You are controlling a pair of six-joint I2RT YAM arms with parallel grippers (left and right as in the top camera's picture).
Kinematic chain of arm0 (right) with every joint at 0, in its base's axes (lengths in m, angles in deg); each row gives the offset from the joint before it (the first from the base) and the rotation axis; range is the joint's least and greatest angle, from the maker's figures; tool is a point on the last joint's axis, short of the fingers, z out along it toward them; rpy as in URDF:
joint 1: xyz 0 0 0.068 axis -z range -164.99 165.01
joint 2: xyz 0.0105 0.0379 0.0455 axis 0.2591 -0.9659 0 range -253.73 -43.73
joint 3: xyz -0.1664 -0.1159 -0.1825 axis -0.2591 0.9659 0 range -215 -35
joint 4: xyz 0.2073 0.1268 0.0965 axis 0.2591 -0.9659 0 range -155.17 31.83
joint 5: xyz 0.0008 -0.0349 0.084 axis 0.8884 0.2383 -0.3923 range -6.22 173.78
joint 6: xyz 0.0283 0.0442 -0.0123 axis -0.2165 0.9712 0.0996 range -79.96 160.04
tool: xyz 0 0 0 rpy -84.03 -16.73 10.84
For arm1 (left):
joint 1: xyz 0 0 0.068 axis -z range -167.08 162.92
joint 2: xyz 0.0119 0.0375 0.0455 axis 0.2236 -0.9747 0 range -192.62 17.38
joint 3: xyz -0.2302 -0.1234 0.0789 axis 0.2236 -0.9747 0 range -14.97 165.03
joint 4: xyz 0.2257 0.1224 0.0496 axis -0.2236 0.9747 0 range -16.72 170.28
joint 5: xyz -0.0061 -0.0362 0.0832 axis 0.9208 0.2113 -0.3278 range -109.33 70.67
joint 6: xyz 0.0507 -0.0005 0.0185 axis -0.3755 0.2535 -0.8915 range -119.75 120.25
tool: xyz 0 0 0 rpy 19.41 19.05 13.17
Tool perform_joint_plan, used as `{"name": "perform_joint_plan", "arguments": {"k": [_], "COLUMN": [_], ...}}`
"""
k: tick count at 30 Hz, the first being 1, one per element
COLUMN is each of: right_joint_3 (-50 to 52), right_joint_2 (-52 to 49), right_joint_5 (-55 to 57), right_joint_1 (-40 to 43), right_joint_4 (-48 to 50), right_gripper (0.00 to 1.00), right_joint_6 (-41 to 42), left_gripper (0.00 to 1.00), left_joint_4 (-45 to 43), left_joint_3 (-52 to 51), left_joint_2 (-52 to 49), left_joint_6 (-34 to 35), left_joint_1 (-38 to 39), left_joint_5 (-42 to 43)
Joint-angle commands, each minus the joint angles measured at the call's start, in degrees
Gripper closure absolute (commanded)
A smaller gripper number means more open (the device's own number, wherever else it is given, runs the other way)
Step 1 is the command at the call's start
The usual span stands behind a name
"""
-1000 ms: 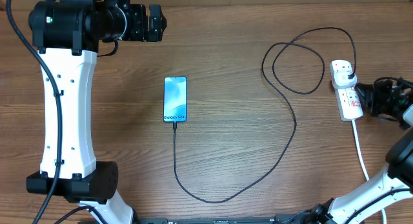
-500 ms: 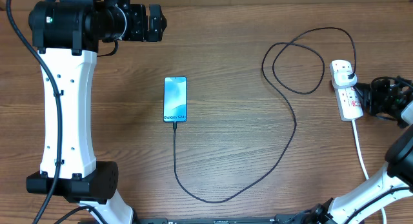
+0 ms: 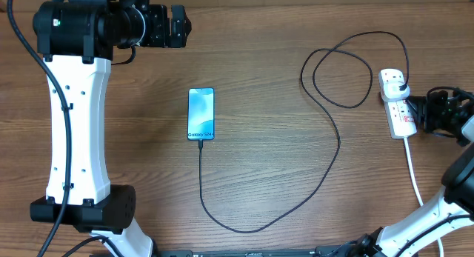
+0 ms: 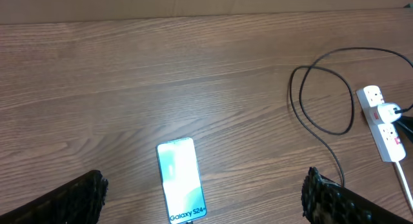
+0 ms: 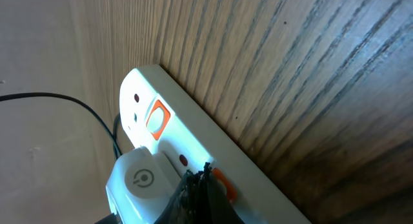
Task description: Plug charger to phone and switch on socket
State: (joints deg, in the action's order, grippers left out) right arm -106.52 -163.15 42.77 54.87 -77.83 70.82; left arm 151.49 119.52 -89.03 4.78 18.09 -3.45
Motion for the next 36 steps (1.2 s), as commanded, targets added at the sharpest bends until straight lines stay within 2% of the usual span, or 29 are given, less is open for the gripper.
{"name": "perform_joint_plan", "arguments": {"k": [1,36], "right_joint_3": [0.68,1.95], "right_joint_2": [-0.39,-0.42], "right_joint_5": [2.86,4.57], "right_joint_1": [-2.80,-3.93], "right_joint_4": [-1.60,-5.77], "right_gripper": [0.96,0.96], "right_joint_6": [-0.39,0.22], "left_gripper": [0.00,0.01], "left_joint_4": [-0.04,-0.04], "left_joint_3": [-0.20,-0.20], "left_joint_2": [-0.35,-0.35], "left_joint_6": [0.81,0.81], "left_joint_1": [0.22,0.22], "left_joint_5": [0.59,0.59]}}
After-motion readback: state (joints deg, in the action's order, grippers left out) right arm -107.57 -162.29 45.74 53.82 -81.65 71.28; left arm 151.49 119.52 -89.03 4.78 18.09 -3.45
